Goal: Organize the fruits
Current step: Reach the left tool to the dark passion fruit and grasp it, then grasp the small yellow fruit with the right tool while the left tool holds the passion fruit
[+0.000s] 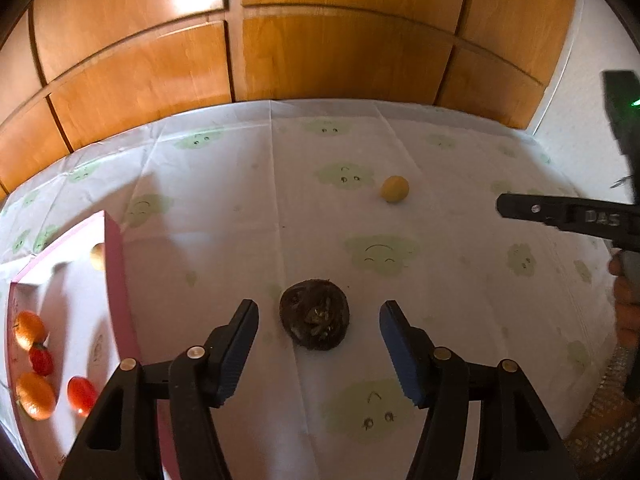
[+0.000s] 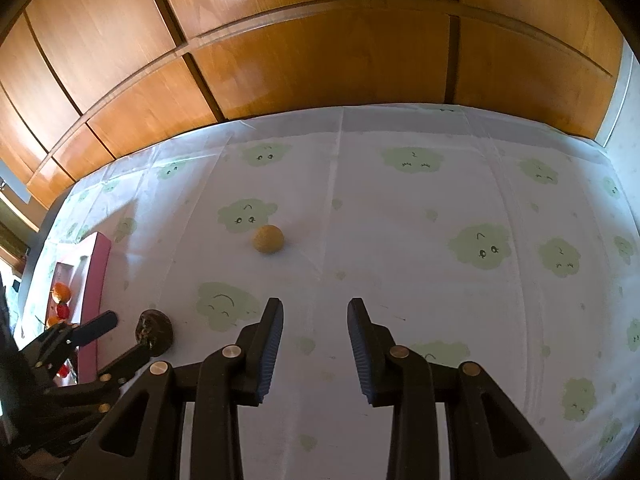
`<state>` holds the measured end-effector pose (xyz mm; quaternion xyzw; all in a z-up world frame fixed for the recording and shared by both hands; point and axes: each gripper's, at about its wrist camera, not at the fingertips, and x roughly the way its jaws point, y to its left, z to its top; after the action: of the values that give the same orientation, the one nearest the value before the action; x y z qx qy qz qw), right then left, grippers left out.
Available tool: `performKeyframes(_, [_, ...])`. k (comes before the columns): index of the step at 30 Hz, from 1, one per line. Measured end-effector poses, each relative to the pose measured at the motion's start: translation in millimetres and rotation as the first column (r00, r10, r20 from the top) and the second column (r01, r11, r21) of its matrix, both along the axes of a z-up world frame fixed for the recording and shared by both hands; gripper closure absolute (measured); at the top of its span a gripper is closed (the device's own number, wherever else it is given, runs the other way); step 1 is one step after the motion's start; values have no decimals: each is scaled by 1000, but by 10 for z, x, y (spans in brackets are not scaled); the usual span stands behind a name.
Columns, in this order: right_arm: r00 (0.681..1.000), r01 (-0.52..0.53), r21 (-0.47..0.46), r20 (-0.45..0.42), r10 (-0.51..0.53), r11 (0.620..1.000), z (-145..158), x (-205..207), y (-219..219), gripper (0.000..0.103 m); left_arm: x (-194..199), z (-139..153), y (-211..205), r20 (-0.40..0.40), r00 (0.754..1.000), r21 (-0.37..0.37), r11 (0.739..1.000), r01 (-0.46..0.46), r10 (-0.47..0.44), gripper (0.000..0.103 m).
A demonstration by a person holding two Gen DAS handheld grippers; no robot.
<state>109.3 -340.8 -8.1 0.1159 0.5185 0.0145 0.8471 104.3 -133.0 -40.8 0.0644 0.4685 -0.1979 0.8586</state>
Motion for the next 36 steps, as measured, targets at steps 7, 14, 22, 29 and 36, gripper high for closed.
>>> performKeyframes(7, [1000,-1,6,5,1,1000,16,4,5,69,186,-206,-109,-39,999,46,999,-13,15,39])
performKeyframes(14, [1000,3,0,4,-3,1000,15,2,14,69,204,-345,-149,-52,999,51,999,-9,12,53])
performKeyframes(22, [1000,13,-21,-10,-13,1000,-30,12,4,69,-96,-251,-120,-7,999,23,999,39,-39,58])
performKeyframes(29, [999,2,-24,-44,-3,1000,-133,7,26,69,-500,-334,-143,-2,996,26,996,88,-88,58])
performKeyframes(36, [998,-20,73,-57,24,997,-152,68,118,69,-515,-367,-89,14,996,-20,996,92,-91,58])
